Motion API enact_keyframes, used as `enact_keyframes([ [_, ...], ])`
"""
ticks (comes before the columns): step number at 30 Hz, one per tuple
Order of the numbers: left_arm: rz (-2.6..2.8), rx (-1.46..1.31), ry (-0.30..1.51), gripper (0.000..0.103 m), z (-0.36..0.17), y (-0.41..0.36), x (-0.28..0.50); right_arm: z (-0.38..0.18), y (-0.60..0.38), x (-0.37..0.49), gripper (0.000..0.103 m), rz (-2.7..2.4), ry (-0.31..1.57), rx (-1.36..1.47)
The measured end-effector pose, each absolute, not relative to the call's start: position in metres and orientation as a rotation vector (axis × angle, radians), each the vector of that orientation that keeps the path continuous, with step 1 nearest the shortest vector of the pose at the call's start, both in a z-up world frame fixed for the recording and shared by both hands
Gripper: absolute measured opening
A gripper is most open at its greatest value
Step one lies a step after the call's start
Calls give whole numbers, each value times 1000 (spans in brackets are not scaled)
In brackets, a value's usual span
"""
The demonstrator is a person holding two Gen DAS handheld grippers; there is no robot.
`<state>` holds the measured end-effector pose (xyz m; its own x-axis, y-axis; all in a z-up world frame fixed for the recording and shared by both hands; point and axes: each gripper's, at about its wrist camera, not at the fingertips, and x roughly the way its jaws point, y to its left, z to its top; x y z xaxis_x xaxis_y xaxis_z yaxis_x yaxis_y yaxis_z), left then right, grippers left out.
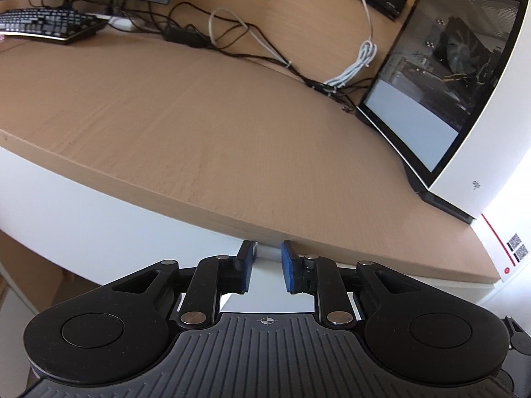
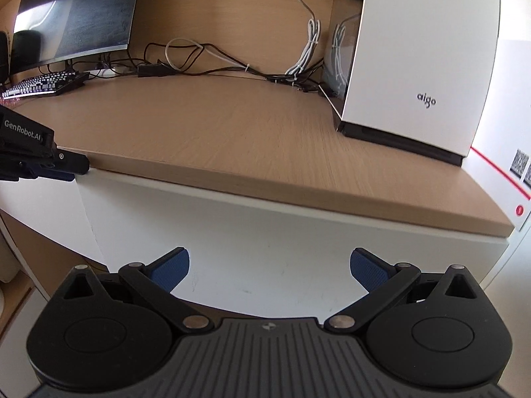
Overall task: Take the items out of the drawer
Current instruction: 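Lower both tools toward the white drawer below the desktop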
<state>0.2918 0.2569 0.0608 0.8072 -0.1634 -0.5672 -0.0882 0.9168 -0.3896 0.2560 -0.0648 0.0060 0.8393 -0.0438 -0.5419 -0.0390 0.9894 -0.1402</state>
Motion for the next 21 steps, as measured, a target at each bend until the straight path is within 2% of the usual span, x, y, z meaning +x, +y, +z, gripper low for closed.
enact_keyframes([
  [10,-119,-378,650,40,60,254,294,3,-63,260,103,-68,577,-159],
  [21,-149,-369,657,42,61,254,293,2,-68,264,103,-102,596,-112],
])
